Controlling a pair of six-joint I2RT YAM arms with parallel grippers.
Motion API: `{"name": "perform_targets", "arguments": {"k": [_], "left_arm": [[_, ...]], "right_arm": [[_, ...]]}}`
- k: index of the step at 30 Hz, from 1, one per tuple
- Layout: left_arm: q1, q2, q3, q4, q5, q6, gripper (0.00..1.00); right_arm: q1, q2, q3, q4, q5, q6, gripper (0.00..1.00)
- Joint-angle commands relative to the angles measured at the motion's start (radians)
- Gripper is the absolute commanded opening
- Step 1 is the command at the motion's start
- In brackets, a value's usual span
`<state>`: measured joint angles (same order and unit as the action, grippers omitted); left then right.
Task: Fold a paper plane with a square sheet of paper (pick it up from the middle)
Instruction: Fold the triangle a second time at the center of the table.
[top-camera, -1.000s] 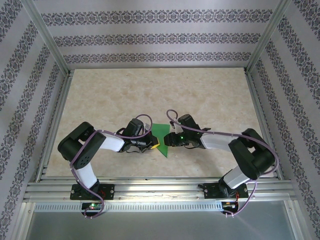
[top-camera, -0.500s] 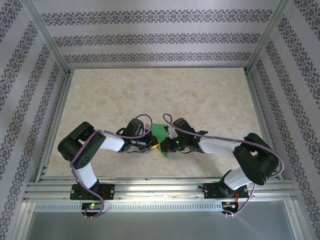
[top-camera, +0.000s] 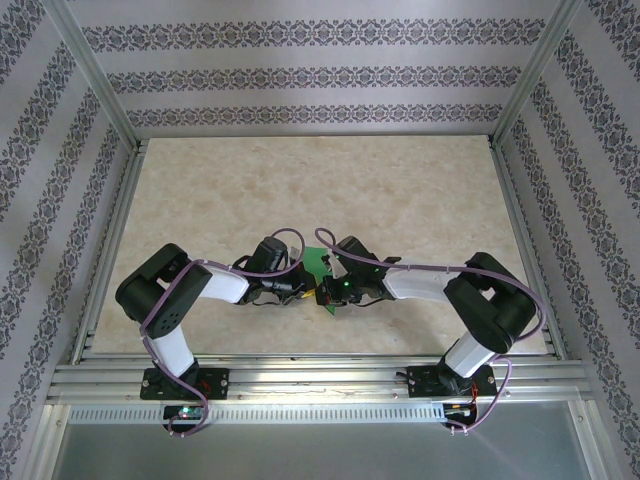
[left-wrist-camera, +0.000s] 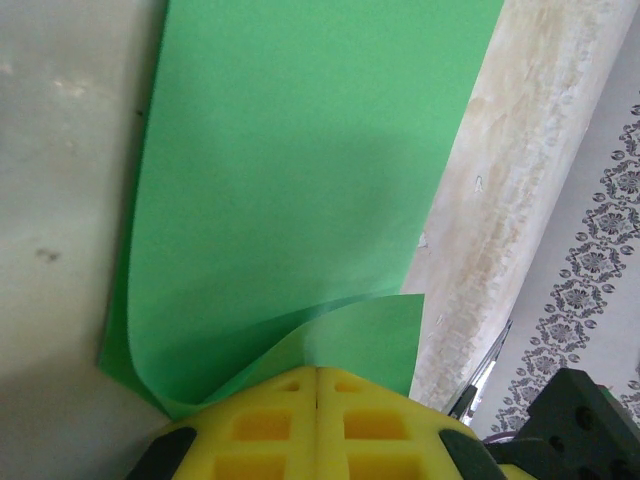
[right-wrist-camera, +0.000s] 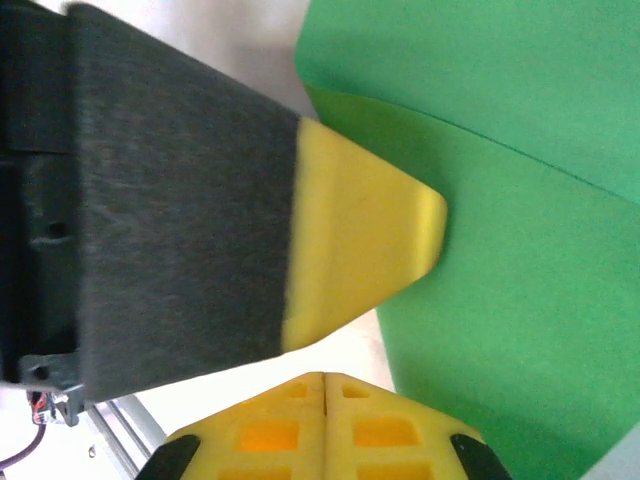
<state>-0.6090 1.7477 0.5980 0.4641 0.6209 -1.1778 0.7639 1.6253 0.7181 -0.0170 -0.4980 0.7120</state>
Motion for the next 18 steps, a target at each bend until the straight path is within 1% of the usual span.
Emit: {"name": "perform_targets", "arguments": {"k": [1,8,18], "left_arm": [[-0.011,0.021,0.009,-0.077,-0.021,0.024,0.0],[-0.011,0.023,0.005,-0.078,-0.025,0.026,0.0],[-0.012,0.029,0.0,-0.081,-0.029,0.027,0.0]], "right_arm": [[0.012,0.028,0.011,-0.042,0.014,0.002,0.0],[0.016,0.022,-0.039,-0.024,0.013,0.015,0.0],[0.021,-0.027,-0.137,0.017,0.009,0.044,0.03]]}}
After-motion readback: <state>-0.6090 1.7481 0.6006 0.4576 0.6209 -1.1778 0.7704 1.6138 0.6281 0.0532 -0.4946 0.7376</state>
